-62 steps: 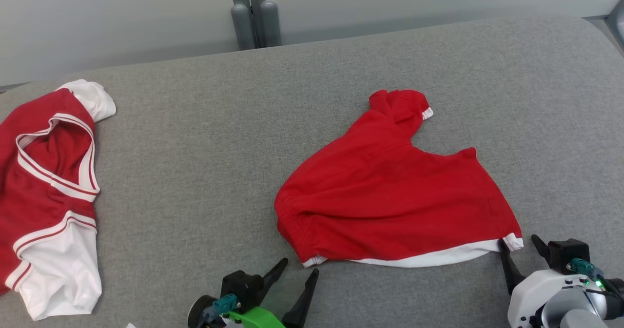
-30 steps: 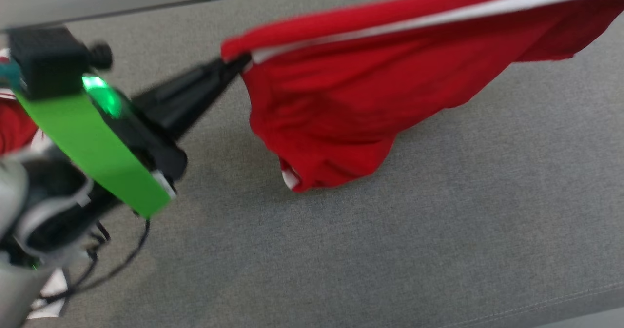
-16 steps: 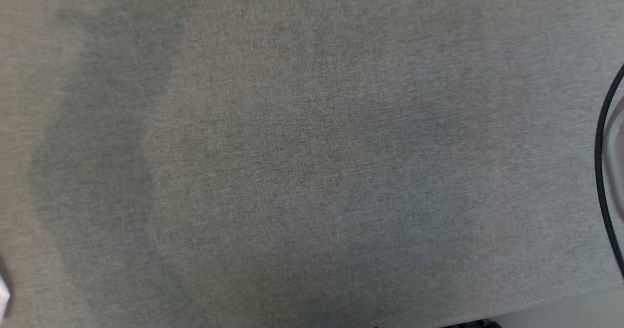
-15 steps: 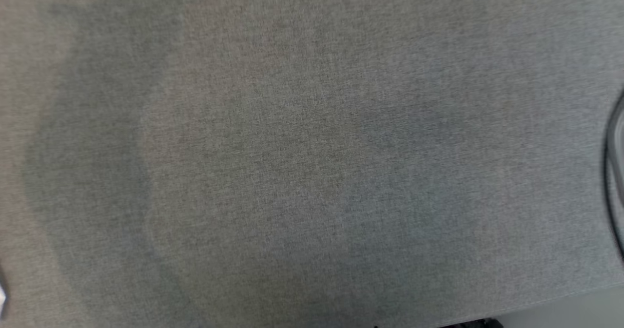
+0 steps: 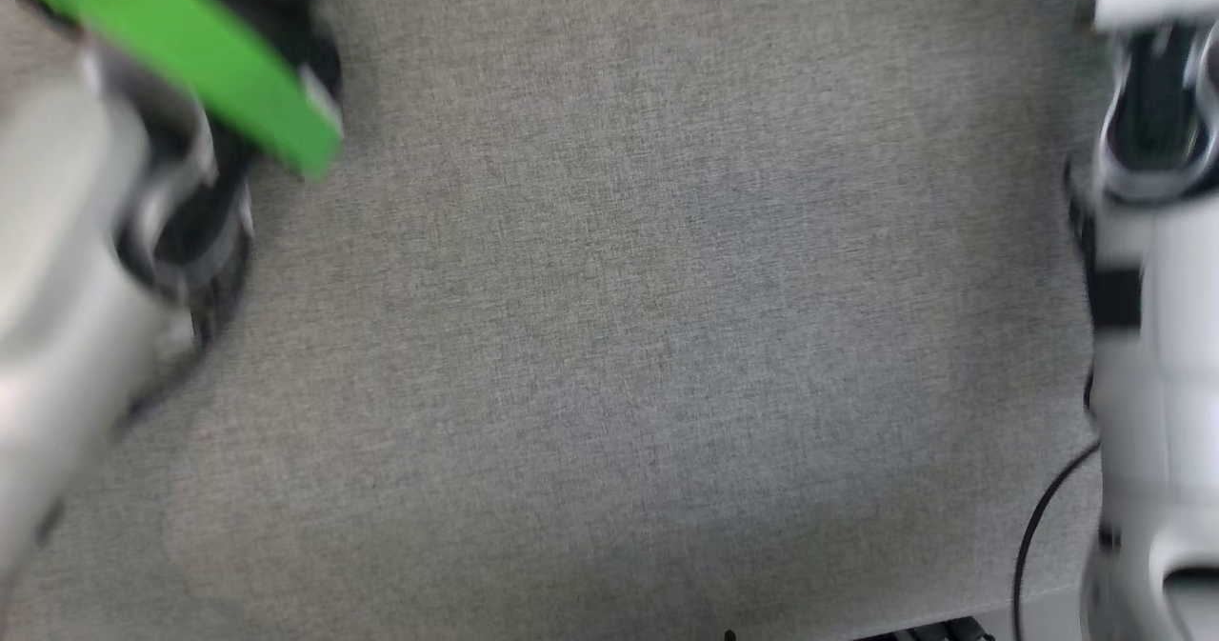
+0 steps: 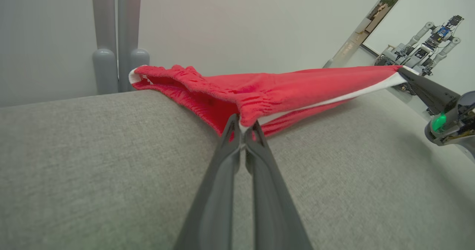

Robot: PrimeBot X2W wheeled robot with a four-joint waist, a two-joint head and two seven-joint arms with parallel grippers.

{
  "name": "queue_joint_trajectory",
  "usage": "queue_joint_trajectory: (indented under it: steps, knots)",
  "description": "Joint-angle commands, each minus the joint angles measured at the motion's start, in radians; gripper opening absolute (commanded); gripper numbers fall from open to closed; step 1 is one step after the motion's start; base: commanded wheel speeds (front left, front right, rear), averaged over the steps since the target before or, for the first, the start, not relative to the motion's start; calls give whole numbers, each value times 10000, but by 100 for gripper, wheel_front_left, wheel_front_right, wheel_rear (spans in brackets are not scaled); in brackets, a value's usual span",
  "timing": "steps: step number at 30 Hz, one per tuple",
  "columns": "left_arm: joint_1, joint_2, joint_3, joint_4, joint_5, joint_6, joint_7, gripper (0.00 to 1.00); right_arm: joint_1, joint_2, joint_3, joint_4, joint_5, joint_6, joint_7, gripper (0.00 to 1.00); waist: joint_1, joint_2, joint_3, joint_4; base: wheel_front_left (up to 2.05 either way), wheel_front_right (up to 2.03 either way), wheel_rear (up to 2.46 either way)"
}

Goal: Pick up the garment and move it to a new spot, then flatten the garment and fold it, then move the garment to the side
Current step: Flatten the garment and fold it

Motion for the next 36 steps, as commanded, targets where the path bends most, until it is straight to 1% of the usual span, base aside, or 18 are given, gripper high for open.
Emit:
queue_joint_trajectory:
  steps: [1,2,4,6,8,9,11,13,16,18,20,21,24,25,27,30,32,36]
  knots:
    - [1164,389,-278,-269,-209,-9,-353,0,1212,-147,11,-303,218,-11,-196,0,-2,0,-1587,-114,0,0,0]
    - [2103,514,-577,-563,-518,-4,-523,0,2220,-293,23,-581,369,-15,-237,0,-2,0,-2027,-105,0,0,0]
    - [3798,806,-1060,-940,-541,2,-851,0,4042,-444,6,-960,626,-26,-236,0,-2,0,-2838,-86,0,0,0]
    - [5416,891,-1418,-1267,-627,253,-1051,0,5820,-555,-111,-1418,729,-64,-169,0,-2,0,-3585,-35,0,0,0]
    - [6881,914,-1623,-1588,-675,696,-1173,0,7292,-571,-316,-1923,822,-75,-121,0,-2,0,-4273,-16,0,0,0]
    - [7608,940,-1646,-1778,-616,1030,-1227,0,8013,-509,-474,-2227,816,-75,-92,0,-2,0,-4592,-43,0,0,0]
    - [8828,896,-1527,-2163,-579,1643,-1263,0,9320,-377,-720,-2718,802,-75,33,0,-2,0,-5108,-46,0,0,0]
    - [9887,631,-1092,-2758,-603,2091,-1298,0,10592,-212,-999,-3128,876,-77,225,0,-2,0,-5560,43,0,0,0]
    - [10868,372,-305,-3612,-314,2503,-1387,0,11628,-1,-1428,-3725,1020,-74,462,0,-2,0,-5717,195,0,0,0]
    - [11242,194,153,-3979,-111,2612,-1403,0,11635,84,-1632,-4014,1025,-74,675,0,-2,0,-5591,272,0,0,0]
    - [11214,161,306,-4062,256,2448,-1402,0,11201,136,-1617,-4119,1035,-74,1037,0,-2,0,-5388,335,0,0,0]
    - [11044,68,377,-4052,341,2339,-1400,0,10888,110,-1606,-4061,845,-73,1221,0,-2,0,-5263,391,0,0,0]
    - [10367,-178,373,-4032,363,2011,-1265,0,9656,45,-1476,-3775,454,-60,1696,0,-2,0,-4891,555,0,0,0]
    - [10148,-300,382,-4006,271,1896,-1175,0,9155,-61,-1376,-3602,186,-20,1869,0,-2,0,-4772,618,0,0,0]
    - [9715,-514,393,-3986,172,1757,-973,0,8319,-47,-1276,-3170,-24,-19,2202,0,-2,0,-4599,796,0,0,0]
    - [8855,-717,434,-3757,311,1698,-607,0,7070,-112,-1174,-2460,-266,-11,2674,0,-2,0,-4356,1137,0,0,0]
    - [8436,-947,465,-3414,187,1627,-425,0,6315,-376,-1117,-1783,-668,-11,2947,0,-2,0,-4256,1336,0,0,0]
    - [7485,-1372,566,-2657,45,1438,-154,0,4785,-602,-997,-476,-1281,-11,3206,0,-2,0,-3988,1675,0,0,0]
